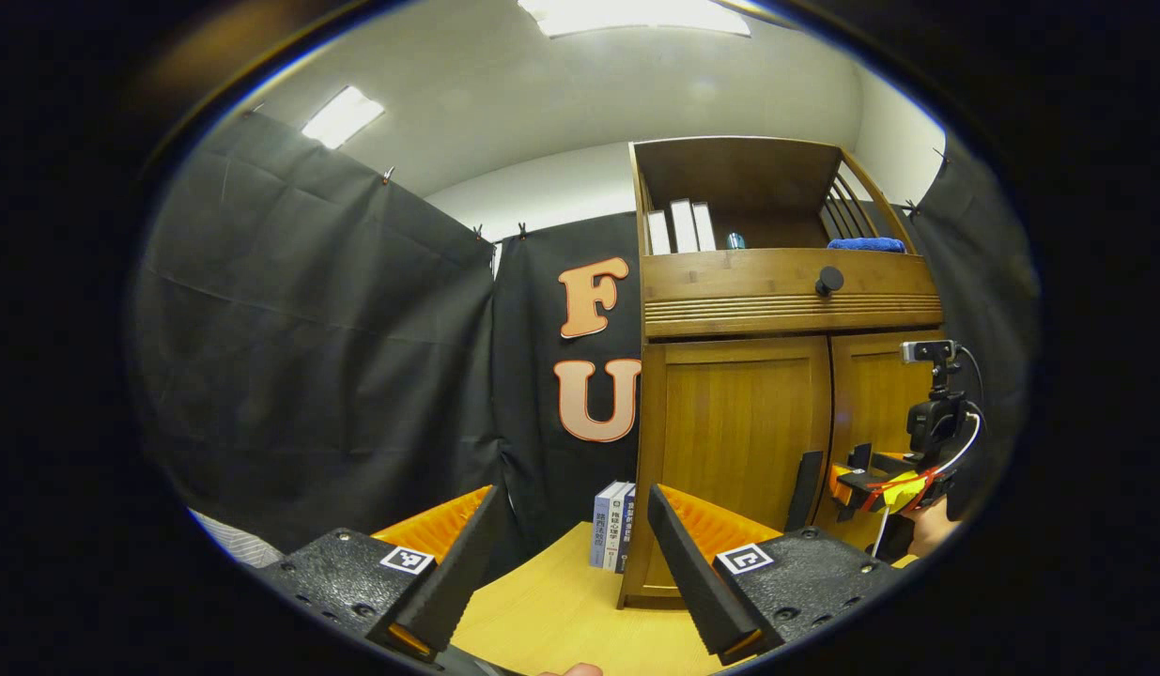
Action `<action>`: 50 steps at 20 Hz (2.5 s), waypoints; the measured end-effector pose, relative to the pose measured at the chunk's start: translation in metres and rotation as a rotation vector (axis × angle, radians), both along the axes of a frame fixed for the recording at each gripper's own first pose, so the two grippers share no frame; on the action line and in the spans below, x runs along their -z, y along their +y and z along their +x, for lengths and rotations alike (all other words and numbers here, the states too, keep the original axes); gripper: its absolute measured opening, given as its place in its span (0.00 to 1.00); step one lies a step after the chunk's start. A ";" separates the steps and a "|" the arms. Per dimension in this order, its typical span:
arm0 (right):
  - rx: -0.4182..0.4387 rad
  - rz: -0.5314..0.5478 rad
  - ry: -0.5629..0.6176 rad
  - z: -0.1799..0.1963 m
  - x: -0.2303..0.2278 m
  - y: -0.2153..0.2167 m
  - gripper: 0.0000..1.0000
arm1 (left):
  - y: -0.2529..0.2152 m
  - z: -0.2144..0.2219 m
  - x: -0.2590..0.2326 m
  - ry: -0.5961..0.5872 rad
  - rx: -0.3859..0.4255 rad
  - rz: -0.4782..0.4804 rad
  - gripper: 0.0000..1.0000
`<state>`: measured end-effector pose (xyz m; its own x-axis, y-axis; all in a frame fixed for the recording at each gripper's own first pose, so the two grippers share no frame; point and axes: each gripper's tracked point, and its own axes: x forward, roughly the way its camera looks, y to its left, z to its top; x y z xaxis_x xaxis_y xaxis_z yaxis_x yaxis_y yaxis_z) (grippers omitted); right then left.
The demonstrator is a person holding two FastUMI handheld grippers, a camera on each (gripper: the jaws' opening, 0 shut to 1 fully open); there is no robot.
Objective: Open the right door of the double-door shoe cabinet with the right hand, and open the left door with the left hand.
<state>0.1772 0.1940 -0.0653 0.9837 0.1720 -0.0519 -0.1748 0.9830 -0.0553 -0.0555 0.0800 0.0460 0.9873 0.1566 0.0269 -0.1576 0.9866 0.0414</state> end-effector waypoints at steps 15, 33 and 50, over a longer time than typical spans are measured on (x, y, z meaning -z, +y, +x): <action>-0.106 0.066 0.110 -0.006 0.014 0.032 0.34 | -0.033 0.008 -0.002 0.001 0.067 -0.008 0.94; -0.130 0.090 0.146 -0.036 -0.014 0.024 0.31 | -0.054 -0.005 -0.002 -0.020 0.110 -0.063 0.92; -0.080 0.100 0.138 -0.094 -0.029 -0.051 0.27 | -0.091 0.009 0.006 -0.025 0.154 -0.067 0.94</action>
<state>0.0833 0.1434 -0.0368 0.9515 0.2603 -0.1638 -0.2517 0.9651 0.0719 -0.0467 -0.0114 0.0400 0.9989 0.0059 0.0467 -0.0046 0.9996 -0.0271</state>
